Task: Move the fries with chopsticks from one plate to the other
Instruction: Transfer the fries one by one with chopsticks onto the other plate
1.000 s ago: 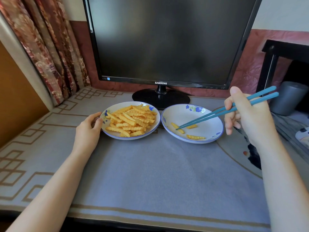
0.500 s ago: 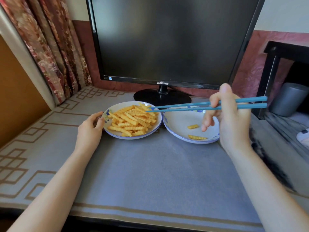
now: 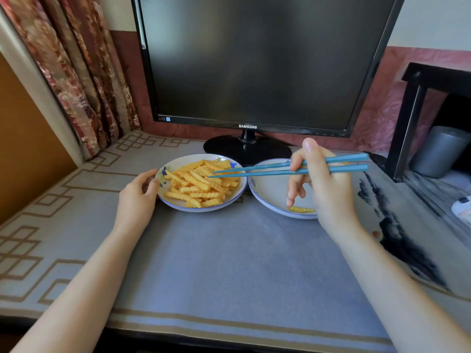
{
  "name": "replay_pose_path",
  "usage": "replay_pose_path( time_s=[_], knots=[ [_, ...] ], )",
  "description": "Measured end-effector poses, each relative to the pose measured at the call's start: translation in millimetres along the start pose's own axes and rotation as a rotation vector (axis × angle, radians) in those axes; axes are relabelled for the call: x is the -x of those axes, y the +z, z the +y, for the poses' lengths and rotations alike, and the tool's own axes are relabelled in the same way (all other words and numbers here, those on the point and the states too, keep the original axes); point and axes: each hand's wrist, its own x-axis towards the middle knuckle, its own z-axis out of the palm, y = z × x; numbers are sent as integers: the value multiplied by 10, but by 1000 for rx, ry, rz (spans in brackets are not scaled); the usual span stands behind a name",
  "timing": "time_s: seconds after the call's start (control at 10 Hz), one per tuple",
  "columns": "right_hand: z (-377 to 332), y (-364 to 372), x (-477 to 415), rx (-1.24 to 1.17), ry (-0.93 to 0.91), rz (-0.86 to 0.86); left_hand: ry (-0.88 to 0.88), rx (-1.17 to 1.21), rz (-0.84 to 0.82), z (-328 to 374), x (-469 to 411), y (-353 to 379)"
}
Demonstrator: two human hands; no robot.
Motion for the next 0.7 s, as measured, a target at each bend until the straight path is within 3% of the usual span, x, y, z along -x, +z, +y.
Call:
replay_pose_path(
  time_s=[0.2, 0.4, 0.7],
  knots=[
    [-124, -400, -139, -9, 34, 197, 6, 4, -2, -12, -1, -5],
    [-163, -915, -240, 140, 145, 323, 2, -3, -5, -22, -13, 6],
    [-140, -1107, -246, 193, 240, 335, -6, -2, -3, -25, -17, 1]
  ],
)
